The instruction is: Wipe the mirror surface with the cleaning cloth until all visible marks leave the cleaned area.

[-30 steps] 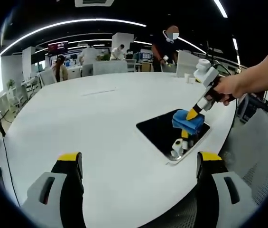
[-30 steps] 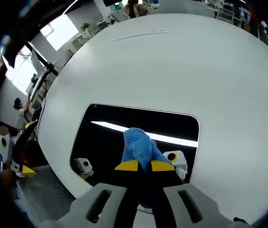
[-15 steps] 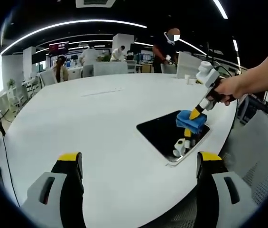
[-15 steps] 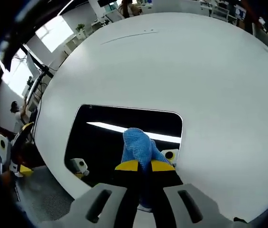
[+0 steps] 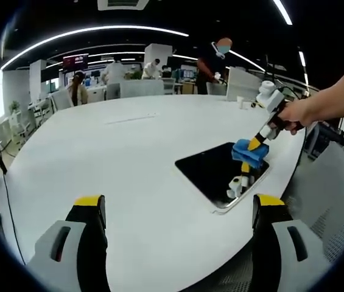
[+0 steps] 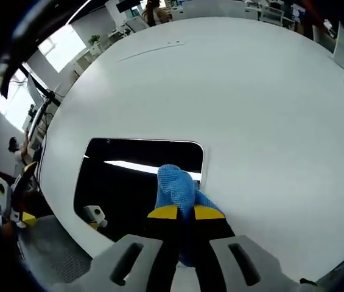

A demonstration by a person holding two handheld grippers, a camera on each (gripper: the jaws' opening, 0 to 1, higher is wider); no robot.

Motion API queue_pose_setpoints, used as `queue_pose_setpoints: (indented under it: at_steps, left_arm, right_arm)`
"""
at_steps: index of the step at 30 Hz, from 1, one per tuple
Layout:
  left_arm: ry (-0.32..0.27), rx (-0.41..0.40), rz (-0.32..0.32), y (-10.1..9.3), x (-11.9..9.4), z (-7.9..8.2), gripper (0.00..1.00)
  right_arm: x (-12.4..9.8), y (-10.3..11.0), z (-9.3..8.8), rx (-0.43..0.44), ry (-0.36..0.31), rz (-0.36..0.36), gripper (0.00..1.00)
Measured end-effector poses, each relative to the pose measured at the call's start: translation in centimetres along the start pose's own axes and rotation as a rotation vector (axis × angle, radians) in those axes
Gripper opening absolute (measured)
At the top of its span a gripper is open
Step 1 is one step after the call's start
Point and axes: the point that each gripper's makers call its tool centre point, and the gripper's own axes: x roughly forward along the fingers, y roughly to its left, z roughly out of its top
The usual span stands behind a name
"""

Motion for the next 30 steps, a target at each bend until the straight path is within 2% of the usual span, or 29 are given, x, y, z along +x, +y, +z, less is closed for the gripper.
queue_pose_setpoints:
  at_steps: [10,14,19,30]
  left_arm:
    - [-0.002,-0.004,-0.002,-0.1,0.0,0.1,0.99]
    - [-0.002,-0.004,-0.003,-0.1,0.0,0.1,0.99]
    - [-0.004,0.000,-0.003,-0.1,0.0,0.1,0.99]
    - [-0.010,0.002,-0.010,-0.2,0.0,0.2,0.99]
  right_arm:
    - [0.2,-0.1,-0.1,0.007,-0.010,-0.022,0.01]
    - [0.3,-0.1,-0.2,0.047,-0.012,-0.039,0.01]
    - [0.1,0.1,-0.8,0.038,-0.015,-0.054,0.01]
    - [-0.8,0.6,-2.6,0.061,-0.037,-0.038,0.01]
